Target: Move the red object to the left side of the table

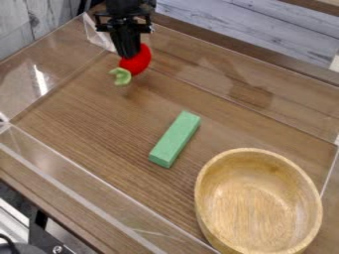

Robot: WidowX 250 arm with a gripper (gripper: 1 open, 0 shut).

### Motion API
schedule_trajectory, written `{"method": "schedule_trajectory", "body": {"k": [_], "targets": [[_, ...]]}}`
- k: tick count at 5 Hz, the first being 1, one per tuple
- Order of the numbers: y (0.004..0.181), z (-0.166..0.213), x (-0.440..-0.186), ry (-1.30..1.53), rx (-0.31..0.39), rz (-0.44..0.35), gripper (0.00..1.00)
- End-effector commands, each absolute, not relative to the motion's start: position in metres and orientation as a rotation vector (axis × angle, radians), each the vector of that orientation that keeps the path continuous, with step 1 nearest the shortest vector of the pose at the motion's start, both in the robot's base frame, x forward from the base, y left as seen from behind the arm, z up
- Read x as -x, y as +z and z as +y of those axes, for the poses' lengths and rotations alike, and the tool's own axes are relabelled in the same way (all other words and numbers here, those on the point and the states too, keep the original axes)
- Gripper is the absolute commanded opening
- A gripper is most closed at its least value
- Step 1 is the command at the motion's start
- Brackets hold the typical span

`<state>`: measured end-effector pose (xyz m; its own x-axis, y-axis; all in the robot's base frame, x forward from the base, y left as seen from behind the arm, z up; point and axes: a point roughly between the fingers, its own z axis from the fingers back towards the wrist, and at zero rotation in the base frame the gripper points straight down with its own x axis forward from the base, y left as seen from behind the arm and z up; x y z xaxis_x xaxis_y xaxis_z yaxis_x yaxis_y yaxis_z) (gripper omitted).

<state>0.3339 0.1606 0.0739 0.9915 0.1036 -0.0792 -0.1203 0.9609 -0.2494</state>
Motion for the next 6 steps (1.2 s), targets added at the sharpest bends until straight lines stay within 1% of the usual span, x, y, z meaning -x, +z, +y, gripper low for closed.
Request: {"method": "schedule_trajectory", "body": {"k": [1, 2, 4, 6], "targets": [[0.086, 0.171, -0.335, 0.073, 0.241, 0.026, 0.00], [0.078, 0.171, -0.333, 0.034, 0.252, 0.044, 0.00], [0.073, 0.165, -0.330, 0.073, 0.283, 0.049, 0.00], [0.083, 0.165, -0.323, 0.095, 0.312, 0.047, 0.00]]}}
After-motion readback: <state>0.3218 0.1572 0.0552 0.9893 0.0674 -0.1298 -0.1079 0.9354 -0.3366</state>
